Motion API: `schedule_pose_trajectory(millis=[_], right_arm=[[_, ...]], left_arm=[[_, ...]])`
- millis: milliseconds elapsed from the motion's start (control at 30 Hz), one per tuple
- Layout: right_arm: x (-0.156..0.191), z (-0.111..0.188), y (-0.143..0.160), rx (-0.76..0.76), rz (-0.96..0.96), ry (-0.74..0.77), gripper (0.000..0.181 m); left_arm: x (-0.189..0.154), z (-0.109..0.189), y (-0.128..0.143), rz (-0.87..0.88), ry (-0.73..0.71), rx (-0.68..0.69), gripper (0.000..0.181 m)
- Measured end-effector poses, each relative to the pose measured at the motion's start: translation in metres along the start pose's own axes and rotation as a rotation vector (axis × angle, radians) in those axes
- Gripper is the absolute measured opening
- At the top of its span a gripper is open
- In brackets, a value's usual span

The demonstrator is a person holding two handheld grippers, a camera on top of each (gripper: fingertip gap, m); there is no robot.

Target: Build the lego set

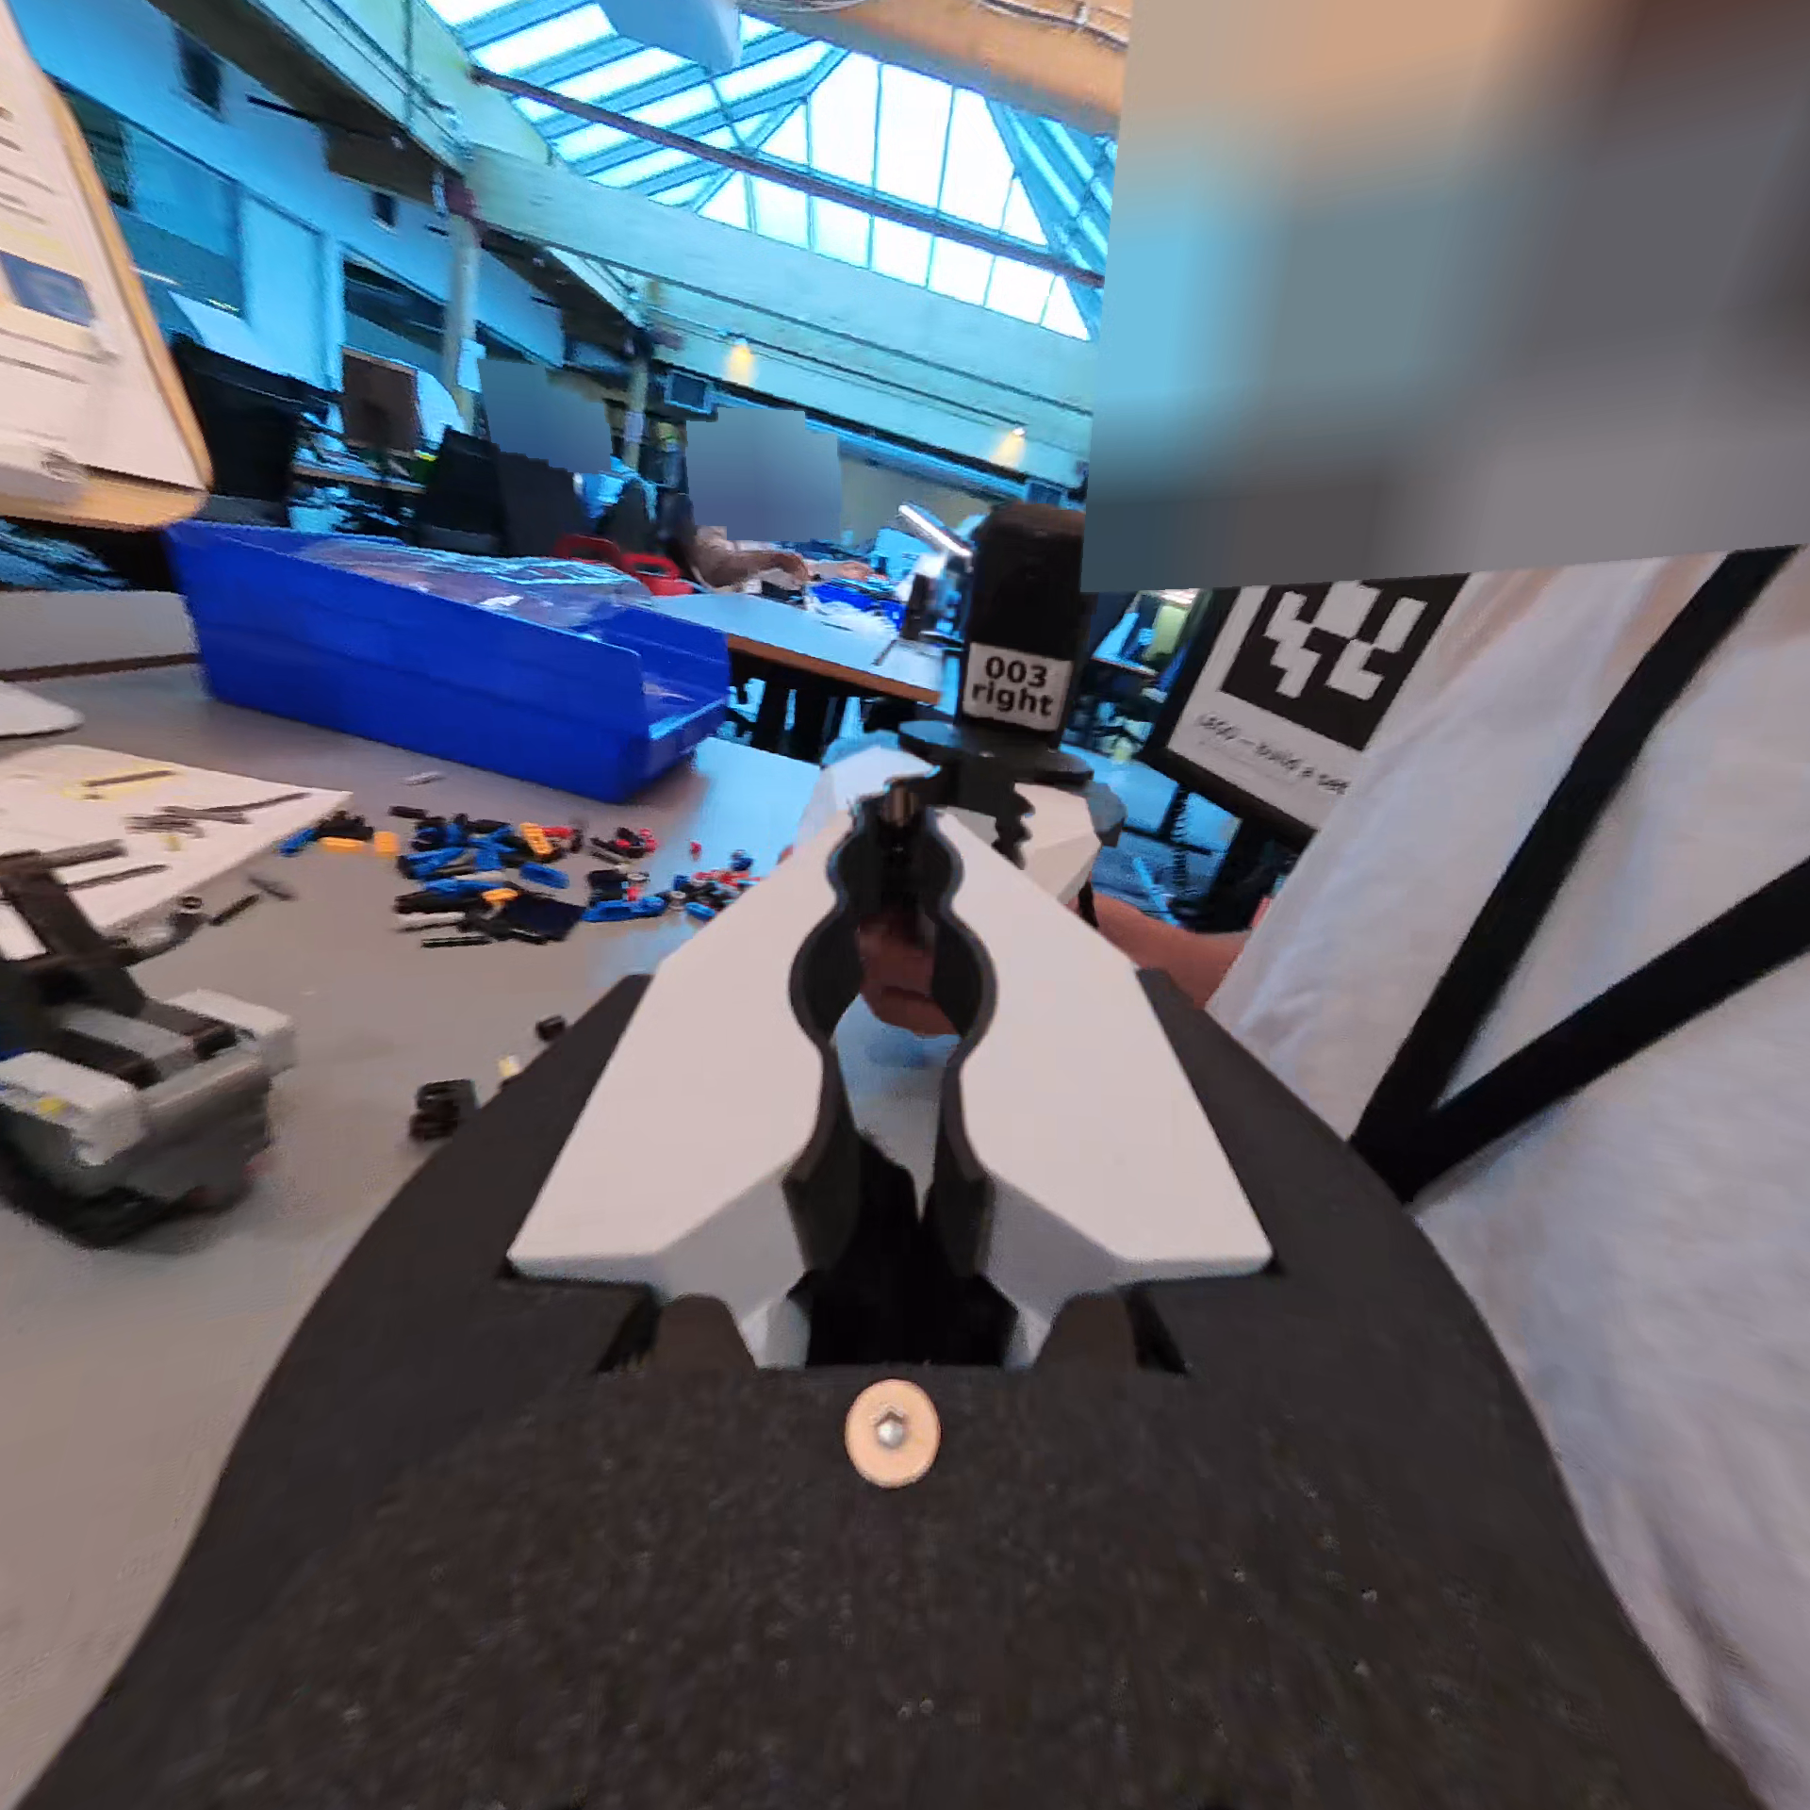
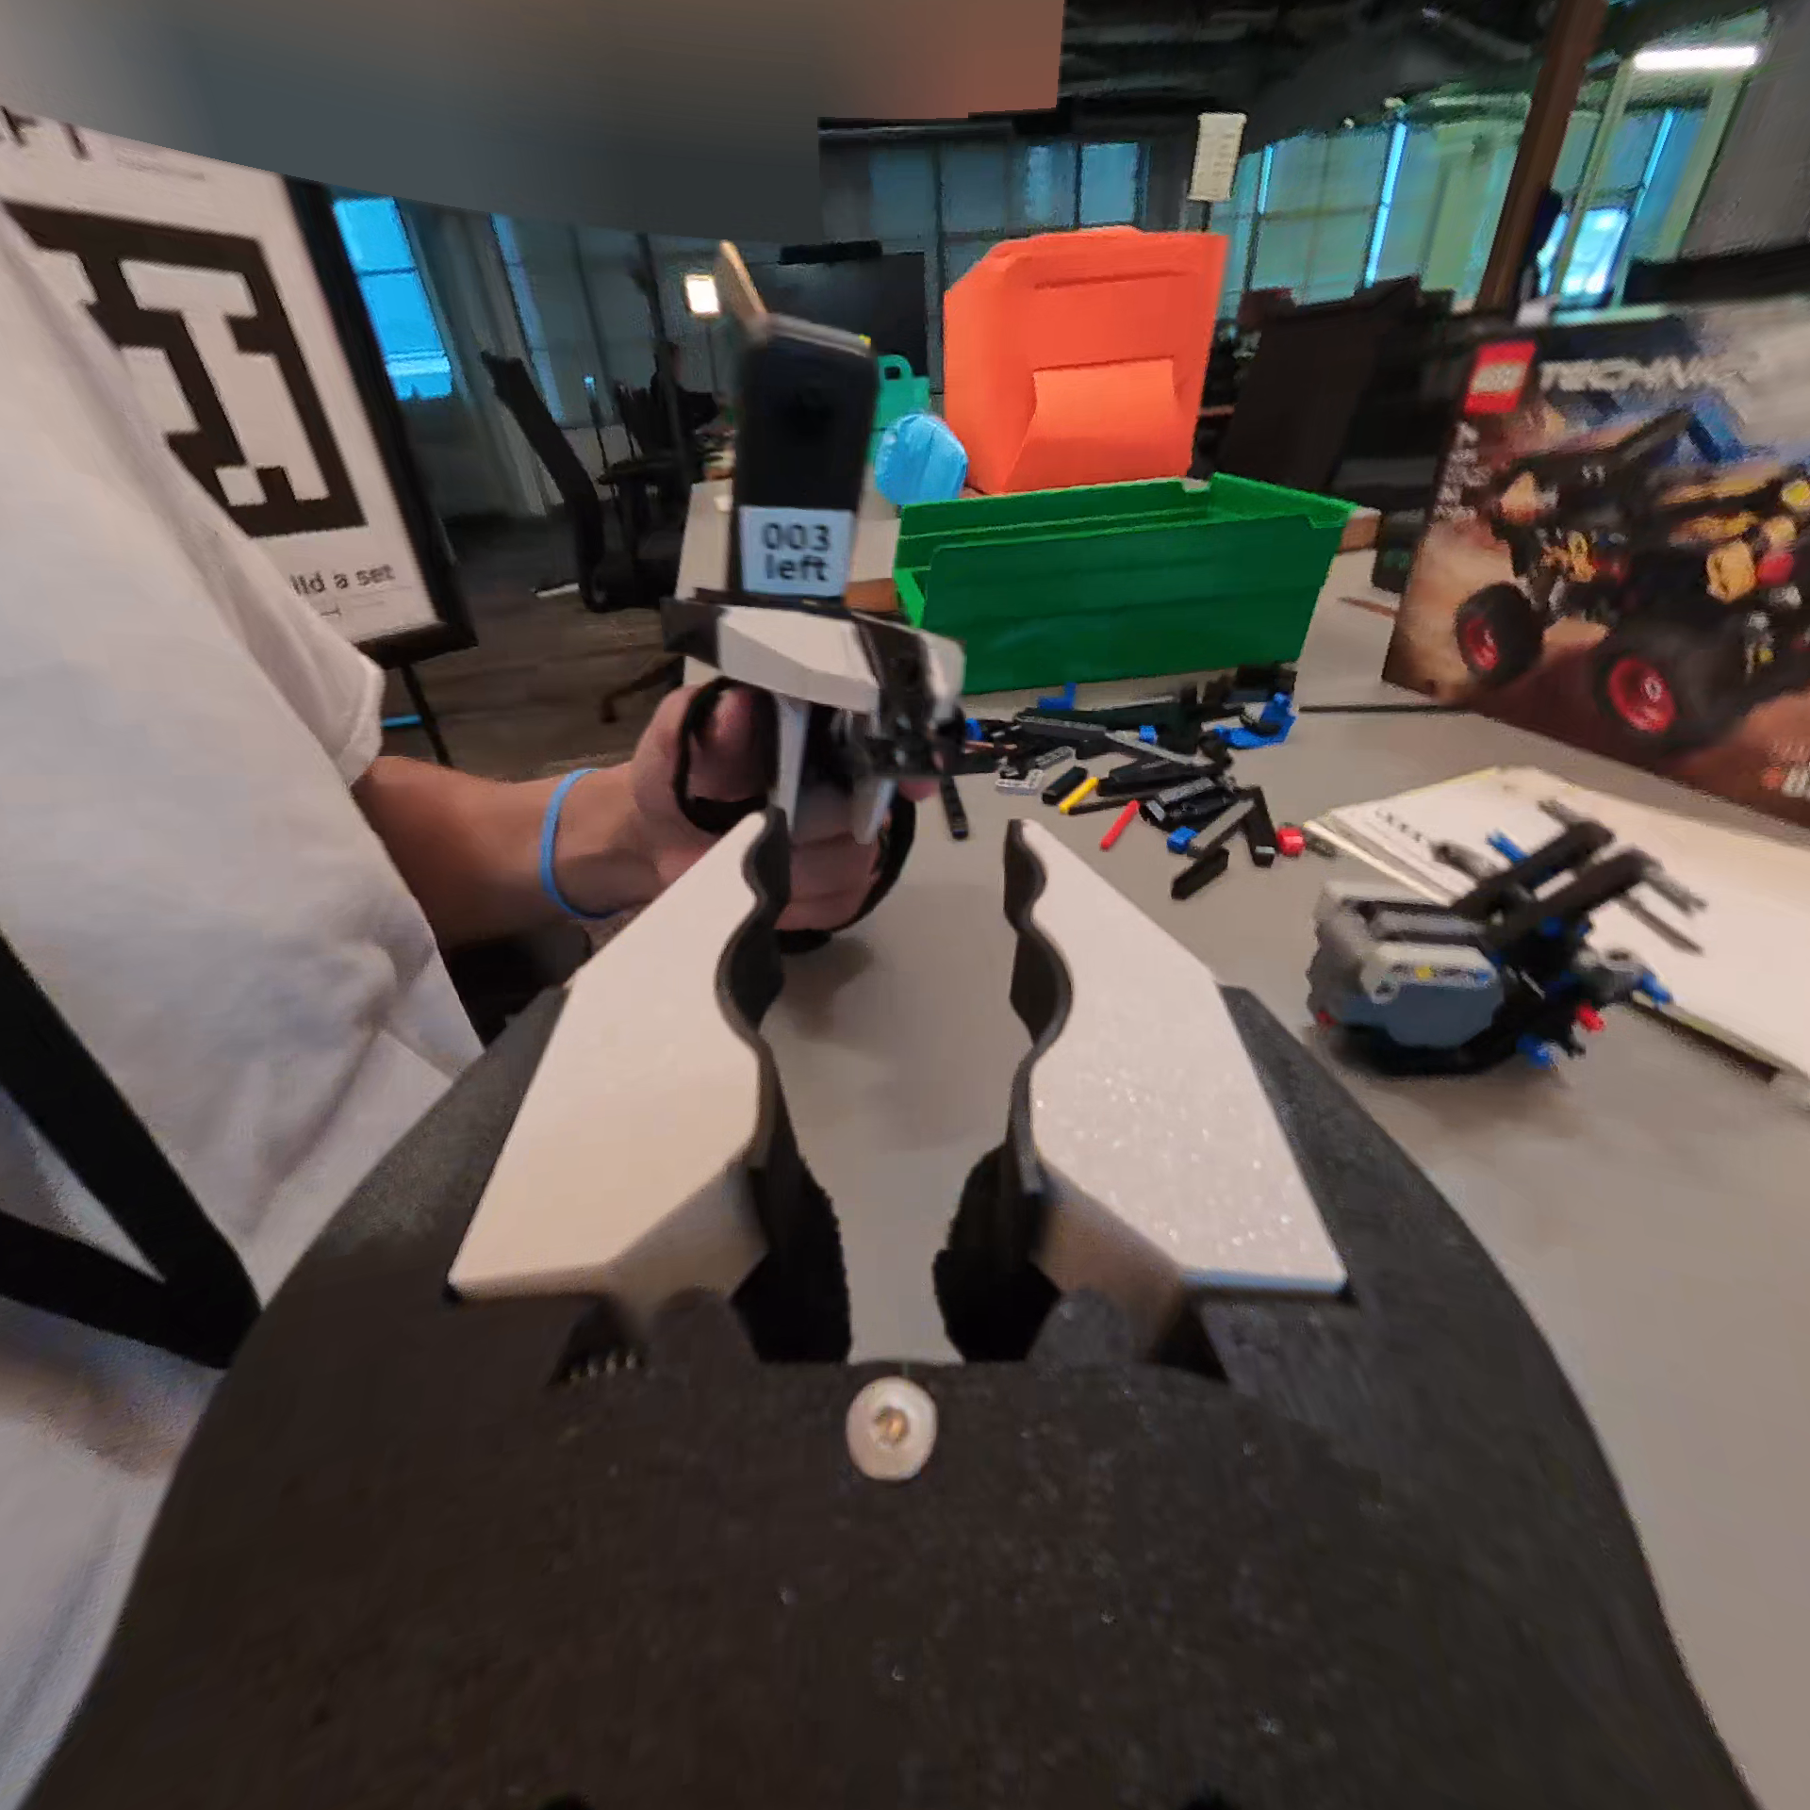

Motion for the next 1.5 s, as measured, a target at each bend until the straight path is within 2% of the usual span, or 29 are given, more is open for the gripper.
schedule_pose_trajectory(millis=[67,133,300,467,767,933,1133,1267,1500], right_arm=[[0.004,-0.003,-0.005,-0.020,-0.002,-0.019,0.043],[0.004,-0.005,-0.003,0.026,-0.049,-0.027,0.041],[0.006,-0.007,0.004,0.085,-0.070,-0.033,0.024],[0.004,-0.006,0.006,0.097,-0.107,-0.028,0.023],[0.007,-0.003,0.004,0.121,-0.099,-0.062,0.023],[0.004,-0.007,0.007,0.055,-0.174,-0.015,0.024],[0.004,-0.004,0.006,0.016,-0.188,-0.052,0.022],[0.004,-0.004,0.007,0.003,-0.181,-0.027,0.022],[0.004,-0.007,0.005,-0.071,-0.217,-0.006,0.022]], left_arm=[[0.002,0.000,0.003,0.054,0.031,0.007,0.005],[0.004,0.000,0.007,0.086,0.042,0.018,0.005],[0.000,-0.004,0.012,0.087,0.074,0.069,0.005],[0.000,-0.004,0.014,0.081,0.057,0.074,0.005],[0.001,-0.004,0.018,0.148,0.107,0.131,0.006],[0.006,-0.001,0.015,0.162,0.071,0.081,0.005],[0.003,-0.005,0.018,0.211,0.091,0.035,0.006],[0.004,-0.006,0.018,0.194,0.076,0.037,0.006],[0.005,-0.007,0.017,0.261,0.073,-0.042,0.006]])
Point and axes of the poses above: each gripper's, where its closed fingertips meet, z back along the fingers, y out of its underside, x = y × z across the jaws, the point moved 10 cm from there along z, back along the fingers, and after that the axes turned 13 degrees about -x, right-handed, at the moved point
